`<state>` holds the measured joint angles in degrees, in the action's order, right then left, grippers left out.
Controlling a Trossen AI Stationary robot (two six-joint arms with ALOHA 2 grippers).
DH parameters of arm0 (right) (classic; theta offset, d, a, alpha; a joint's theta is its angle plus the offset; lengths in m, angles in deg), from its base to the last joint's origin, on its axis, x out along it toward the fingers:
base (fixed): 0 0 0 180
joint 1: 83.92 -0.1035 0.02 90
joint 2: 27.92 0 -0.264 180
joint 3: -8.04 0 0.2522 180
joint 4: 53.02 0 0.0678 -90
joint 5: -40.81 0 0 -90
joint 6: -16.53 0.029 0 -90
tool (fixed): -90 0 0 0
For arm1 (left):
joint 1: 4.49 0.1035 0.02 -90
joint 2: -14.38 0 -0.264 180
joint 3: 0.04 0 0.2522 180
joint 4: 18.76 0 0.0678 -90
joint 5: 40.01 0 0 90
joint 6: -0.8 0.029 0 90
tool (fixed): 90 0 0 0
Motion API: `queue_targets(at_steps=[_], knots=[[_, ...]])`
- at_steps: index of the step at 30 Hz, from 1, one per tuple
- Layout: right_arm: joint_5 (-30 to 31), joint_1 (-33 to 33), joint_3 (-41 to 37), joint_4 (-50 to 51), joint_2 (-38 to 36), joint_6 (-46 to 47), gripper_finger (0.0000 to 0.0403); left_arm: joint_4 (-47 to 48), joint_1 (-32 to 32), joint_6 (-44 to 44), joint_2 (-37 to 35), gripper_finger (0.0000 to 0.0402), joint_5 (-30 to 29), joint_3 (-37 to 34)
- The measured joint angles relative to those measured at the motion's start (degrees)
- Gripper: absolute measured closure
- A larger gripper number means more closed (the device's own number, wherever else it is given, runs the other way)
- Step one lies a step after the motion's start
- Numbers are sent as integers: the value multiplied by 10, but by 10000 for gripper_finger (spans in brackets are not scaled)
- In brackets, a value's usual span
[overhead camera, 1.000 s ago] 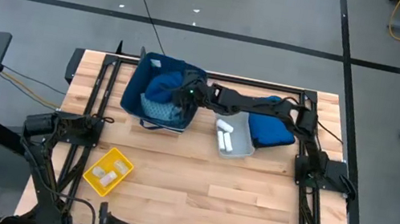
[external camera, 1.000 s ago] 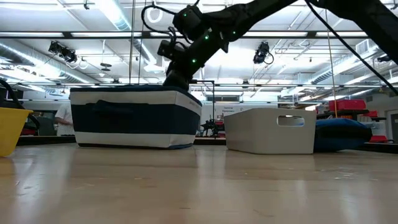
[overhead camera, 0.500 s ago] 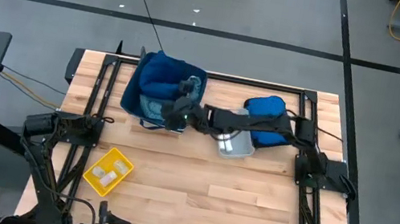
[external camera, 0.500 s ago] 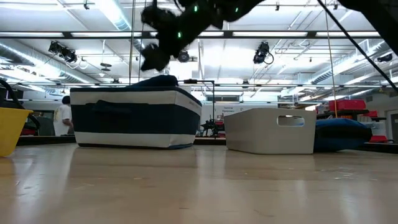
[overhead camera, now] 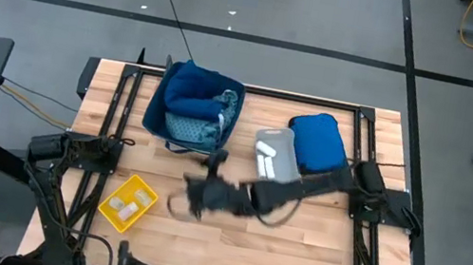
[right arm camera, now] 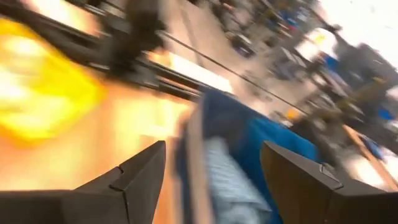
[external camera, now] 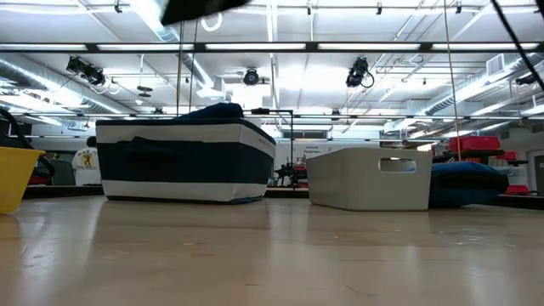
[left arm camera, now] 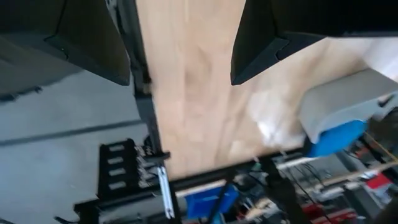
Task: Pick & place medical supplies in basket/bin
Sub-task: Return to Home Position
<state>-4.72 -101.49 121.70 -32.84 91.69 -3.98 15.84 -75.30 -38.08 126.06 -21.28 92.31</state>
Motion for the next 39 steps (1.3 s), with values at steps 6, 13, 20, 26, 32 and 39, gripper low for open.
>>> queue_targets(at_steps=[6,13,20,26,32,39], knots=[[-171,-79,0,15,-2,27,133,-8,1,-9,5,122,70,0],[-339,-142,0,35,-10,77,133,-122,43,12,7,122,180,-47],[-359,-223,0,21,-35,83,132,-721,114,397,12,122,526,-205],[-392,-291,0,-31,-51,80,132,-876,176,390,16,122,618,-308],[-414,-323,-45,-76,-54,79,132,-940,211,381,4,122,657,-370],[-466,-294,-326,-341,-168,159,132,-1056,251,396,-60,122,702,-498]])
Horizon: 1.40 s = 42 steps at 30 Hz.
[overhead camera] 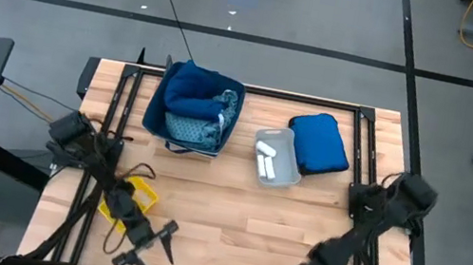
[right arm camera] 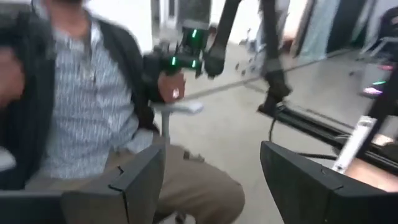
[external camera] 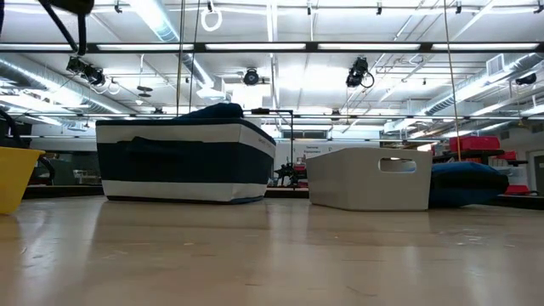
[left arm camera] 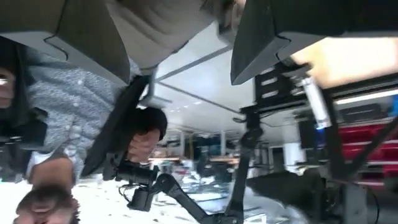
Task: Pick & place medical supplies in basket/bin
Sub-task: Return to Home Position
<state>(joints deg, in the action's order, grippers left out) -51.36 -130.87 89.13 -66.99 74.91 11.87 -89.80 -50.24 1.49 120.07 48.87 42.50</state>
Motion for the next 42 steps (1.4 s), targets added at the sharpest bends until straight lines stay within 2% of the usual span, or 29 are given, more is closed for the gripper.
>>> queue_targets(at_steps=[5,8,11,15,21,23,28,31,34,42], knots=[[2,1,-201,-123,-125,13,132,-2,6,7,-80,122,-61,-81],[30,-6,-307,-184,-210,10,132,-2,17,8,-133,122,-79,-125],[52,-10,-406,-233,-289,8,132,-1,37,2,-183,122,-72,-166],[54,-12,-520,-312,-386,8,132,1,61,1,-252,122,-60,-221],[56,-10,-646,-367,-502,23,132,27,96,-15,-334,122,-62,-283],[67,-10,-669,-362,-533,24,132,81,116,-27,-362,122,-53,-283],[82,-2,-666,-280,-598,20,132,181,183,-36,-421,122,13,-283],[83,8,-668,-237,-631,24,132,198,230,-36,-460,122,66,-283],[96,13,-668,-185,-669,28,132,254,271,-30,-494,122,102,-283],[116,19,-668,-97,-749,33,133,394,325,-32,-600,122,54,-283]])
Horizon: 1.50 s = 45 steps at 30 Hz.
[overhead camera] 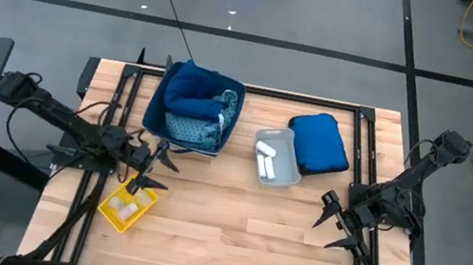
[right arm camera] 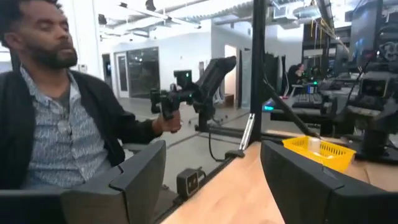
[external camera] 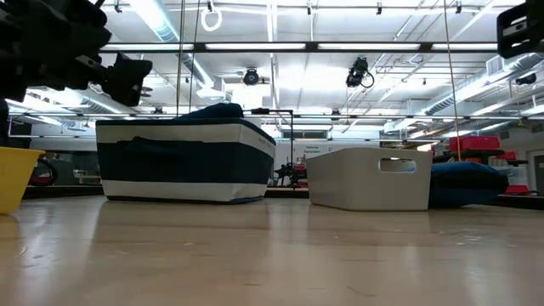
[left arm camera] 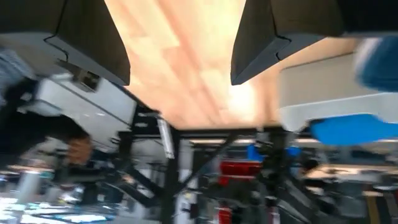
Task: Pick & place medical supplies in basket/bin
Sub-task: Return to Home Position
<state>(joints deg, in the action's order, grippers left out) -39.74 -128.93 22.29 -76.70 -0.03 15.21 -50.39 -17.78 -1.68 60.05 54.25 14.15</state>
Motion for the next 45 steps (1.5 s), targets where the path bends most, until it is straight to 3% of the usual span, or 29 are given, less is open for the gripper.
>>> queue_targets(at_steps=[10,23,26,33,37,41,45], knots=[[127,0,0,76,-25,15,132,202,6,4,-149,122,-150,0],[220,0,0,138,-25,24,133,287,6,19,-278,122,-254,0],[216,0,0,150,-28,39,133,294,6,20,-293,122,-266,0],[144,0,0,164,-68,23,133,294,6,40,-309,122,-272,0],[150,4,0,191,-110,-12,132,294,6,42,-310,122,-294,0],[154,33,0,235,-166,-30,132,294,6,40,-310,122,-298,0],[91,77,0,254,-217,-50,132,294,6,39,-310,122,-298,0]])
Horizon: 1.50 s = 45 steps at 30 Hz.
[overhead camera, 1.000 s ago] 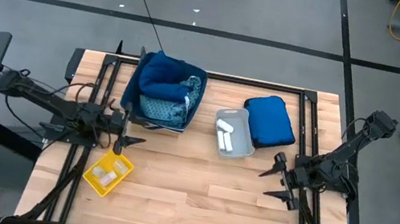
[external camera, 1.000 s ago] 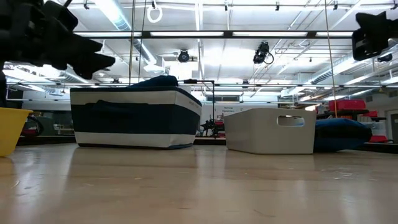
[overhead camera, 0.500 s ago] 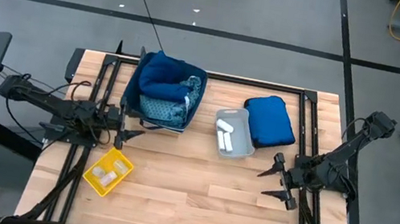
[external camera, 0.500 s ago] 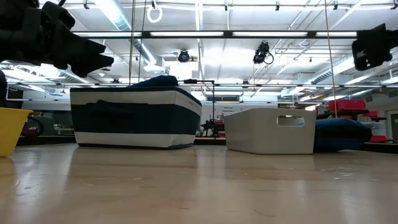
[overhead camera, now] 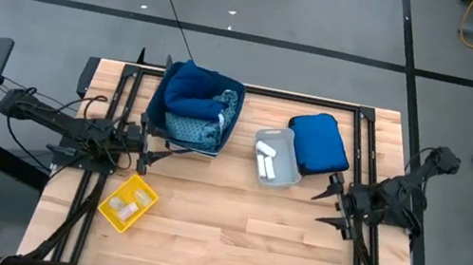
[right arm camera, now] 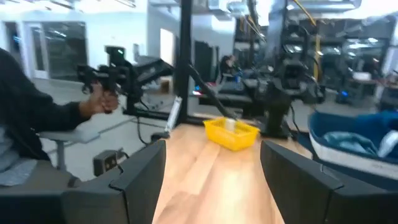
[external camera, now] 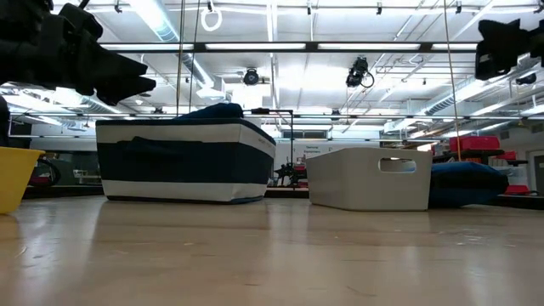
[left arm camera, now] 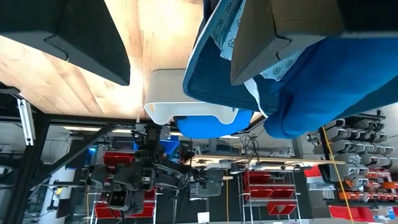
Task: Pick & place medical supplies in basket/bin
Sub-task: Return to Home Position
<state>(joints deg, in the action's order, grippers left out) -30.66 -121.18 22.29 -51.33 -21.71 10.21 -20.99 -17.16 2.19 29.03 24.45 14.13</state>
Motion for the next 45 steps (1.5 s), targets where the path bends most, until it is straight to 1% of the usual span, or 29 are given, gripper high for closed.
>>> queue_targets(at_steps=[2,6,10,12,19,25,32,36,45], knots=[[-30,25,0,23,-21,1,133,0,0,0,0,122,0,0],[-58,77,0,97,-58,36,133,0,0,-4,0,122,0,0],[-155,118,0,90,-60,47,133,-1,0,-12,0,122,1,0],[-171,134,0,89,-60,50,132,-1,0,-13,0,122,1,0],[-193,173,0,98,-60,71,133,0,0,-22,0,122,1,0],[-182,196,0,115,-59,105,132,0,0,-18,1,122,1,0],[-180,199,0,115,-58,96,133,0,0,-15,1,122,1,0],[-176,199,0,115,-58,67,133,0,0,-15,1,122,1,0],[-176,199,0,115,-58,66,132,0,0,-16,1,122,1,0]])
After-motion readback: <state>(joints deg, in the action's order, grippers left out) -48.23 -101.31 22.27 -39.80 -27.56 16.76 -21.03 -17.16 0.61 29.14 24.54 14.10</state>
